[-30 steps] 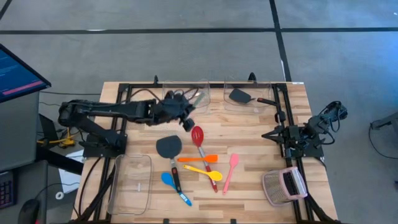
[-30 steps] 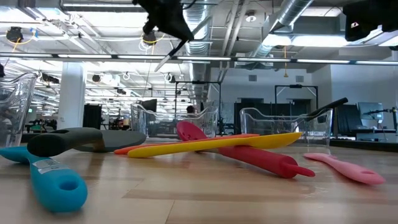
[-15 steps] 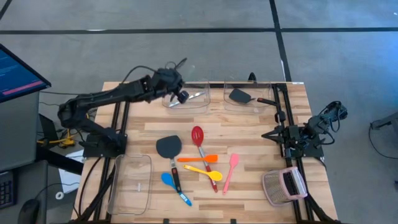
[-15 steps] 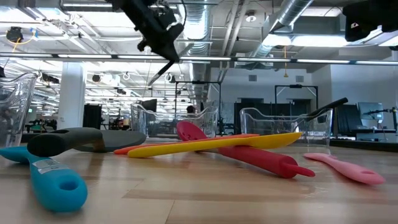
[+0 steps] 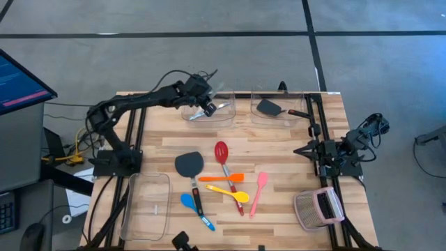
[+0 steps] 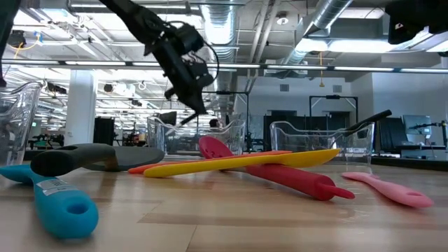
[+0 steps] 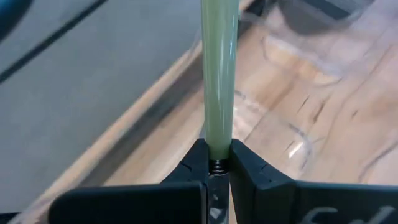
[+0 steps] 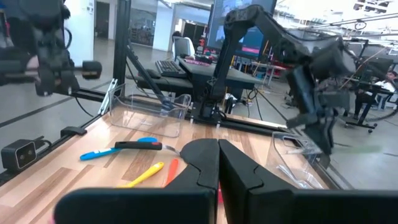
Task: Pick & Place Kitchen Items
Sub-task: Put the green table knife into the top left transparent bin
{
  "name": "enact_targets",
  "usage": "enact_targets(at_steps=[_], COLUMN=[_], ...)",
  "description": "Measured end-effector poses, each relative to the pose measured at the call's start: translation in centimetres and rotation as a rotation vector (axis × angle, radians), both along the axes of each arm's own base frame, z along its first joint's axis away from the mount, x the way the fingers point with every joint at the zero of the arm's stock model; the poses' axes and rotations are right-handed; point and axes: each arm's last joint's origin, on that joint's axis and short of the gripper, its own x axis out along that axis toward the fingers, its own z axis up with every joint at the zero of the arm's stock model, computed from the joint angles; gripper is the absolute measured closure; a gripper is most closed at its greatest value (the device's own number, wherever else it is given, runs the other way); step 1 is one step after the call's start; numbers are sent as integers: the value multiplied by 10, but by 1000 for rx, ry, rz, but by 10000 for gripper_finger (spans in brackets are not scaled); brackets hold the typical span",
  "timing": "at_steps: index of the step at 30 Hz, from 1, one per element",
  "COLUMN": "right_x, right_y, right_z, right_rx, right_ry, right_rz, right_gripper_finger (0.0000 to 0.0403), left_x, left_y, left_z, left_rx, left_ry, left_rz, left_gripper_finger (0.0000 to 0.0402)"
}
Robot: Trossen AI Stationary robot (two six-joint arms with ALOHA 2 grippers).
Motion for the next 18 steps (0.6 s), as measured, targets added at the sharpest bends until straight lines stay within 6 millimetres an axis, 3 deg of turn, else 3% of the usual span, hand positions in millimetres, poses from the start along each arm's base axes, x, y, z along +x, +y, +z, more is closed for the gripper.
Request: enact_targets(at_steps=[11,18], right_x=[0,0], right_y=[0,0], right_z=[0,0], right_rx=[0,-1], right_ry=[0,2], right_rz=[0,0], right_gripper_finger=[403,403], left_x=[9,9], left_y=[13,17], left_z=[-51,-63], left_rx=[-114,-149], left_ry=[99,115], left_rz=[-13,-19], left_gripper_finger=[394,394])
